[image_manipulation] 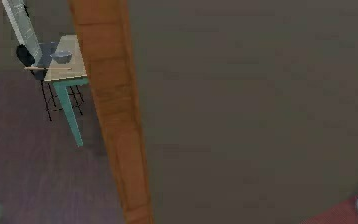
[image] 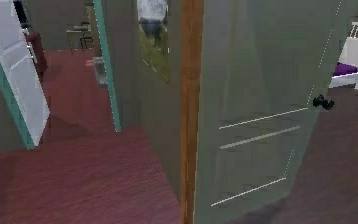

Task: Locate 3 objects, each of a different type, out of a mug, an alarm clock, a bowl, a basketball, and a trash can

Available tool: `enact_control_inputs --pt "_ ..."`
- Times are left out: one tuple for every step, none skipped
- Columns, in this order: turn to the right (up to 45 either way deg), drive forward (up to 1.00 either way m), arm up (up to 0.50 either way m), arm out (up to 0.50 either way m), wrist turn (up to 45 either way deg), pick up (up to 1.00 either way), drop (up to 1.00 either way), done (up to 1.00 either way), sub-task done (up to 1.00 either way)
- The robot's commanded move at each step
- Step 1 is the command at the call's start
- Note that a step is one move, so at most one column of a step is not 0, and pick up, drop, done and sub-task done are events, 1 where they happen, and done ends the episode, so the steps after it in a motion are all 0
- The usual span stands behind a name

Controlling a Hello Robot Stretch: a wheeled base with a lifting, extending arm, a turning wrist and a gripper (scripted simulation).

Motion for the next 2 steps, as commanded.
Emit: enact_control_inputs --pt "-21.0 0.00 0.00 0.00 0.0 0.00 0.00 0.00 0.00" --pt "0.0 0.30 0.00 0.00 0.0 0.00 0.00 0.00 0.00"
